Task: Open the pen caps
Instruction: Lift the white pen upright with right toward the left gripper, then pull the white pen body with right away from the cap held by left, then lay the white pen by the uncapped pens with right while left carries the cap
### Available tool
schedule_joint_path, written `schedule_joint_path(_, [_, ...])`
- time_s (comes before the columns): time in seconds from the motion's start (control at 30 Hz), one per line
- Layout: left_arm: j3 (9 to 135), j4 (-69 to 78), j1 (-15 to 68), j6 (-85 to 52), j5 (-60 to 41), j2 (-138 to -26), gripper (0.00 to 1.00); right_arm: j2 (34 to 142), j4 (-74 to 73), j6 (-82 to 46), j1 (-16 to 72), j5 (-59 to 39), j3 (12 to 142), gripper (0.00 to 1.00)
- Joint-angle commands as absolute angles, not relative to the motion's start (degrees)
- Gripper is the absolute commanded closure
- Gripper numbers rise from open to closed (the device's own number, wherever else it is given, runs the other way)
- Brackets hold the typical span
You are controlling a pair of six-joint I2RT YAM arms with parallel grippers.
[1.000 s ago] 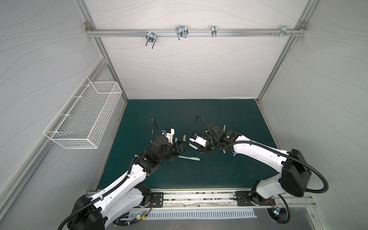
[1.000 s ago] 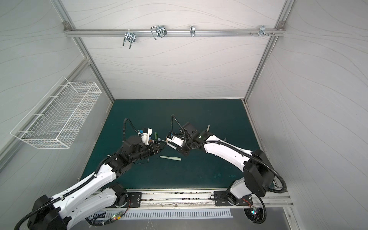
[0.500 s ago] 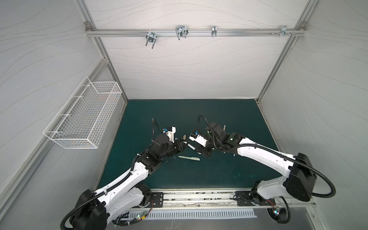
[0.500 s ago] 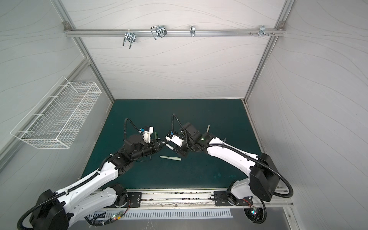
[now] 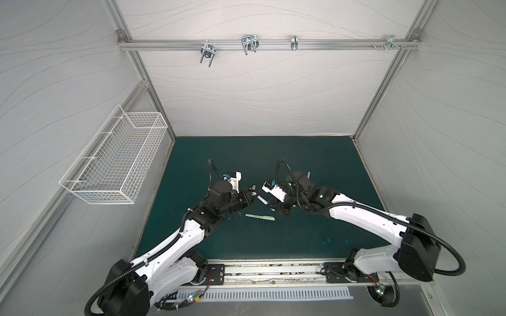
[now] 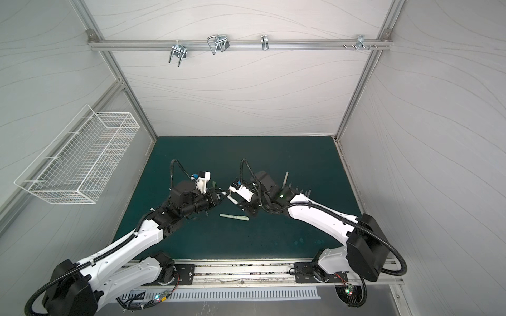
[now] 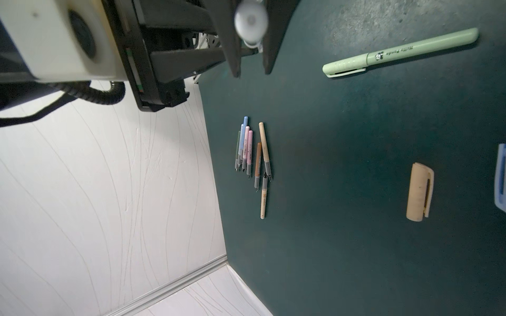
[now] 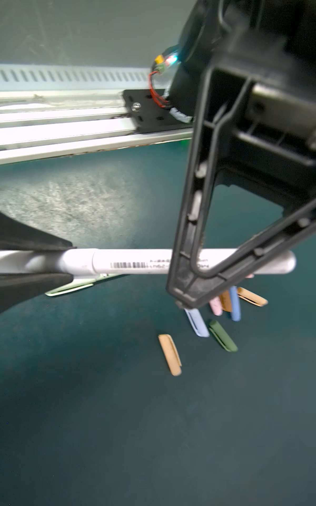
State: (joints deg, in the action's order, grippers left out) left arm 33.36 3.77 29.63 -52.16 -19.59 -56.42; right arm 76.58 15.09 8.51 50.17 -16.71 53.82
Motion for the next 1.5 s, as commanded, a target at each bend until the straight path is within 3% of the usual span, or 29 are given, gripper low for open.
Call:
schedule_joint_path(0.0, [37.15,4.84,24.5,-50.98,-13.66,-57.62,1.0,73.39,21.89,7.03,47.64,-18.54,50.52,1.0])
schedule_joint_path(0.67, [39.33,5.98,19.25,-48.91,-18.2,-59.33,1.0,68.22,26.89,7.13,46.6,-13.55,47.75,1.0])
schedule_joint_path(0.97, [38.45,12.73,15.56,-48.03,-26.2,-59.53,1.0,67.6,25.22,7.85,45.68,-27.71,46.39,1.0])
schedule_joint_path(1.13, [40.07,7.99,14.59,-47.21,-23.78,-58.21,1.0,65.16,25.1,6.72,49.66,-11.71,44.93,1.0])
schedule_joint_path(1.3, [41.81,1.87,14.63,-46.05,-22.81,-58.91,1.0,61.03,22.72,1.37,49.34,-3.54,43.7,1.0])
schedule_joint_path(1.47, [41.22,1.31,22.39,-43.48,-19.51,-63.58,1.0,61.41,27.38,-8.7,39.12,-0.23,48.25,1.0])
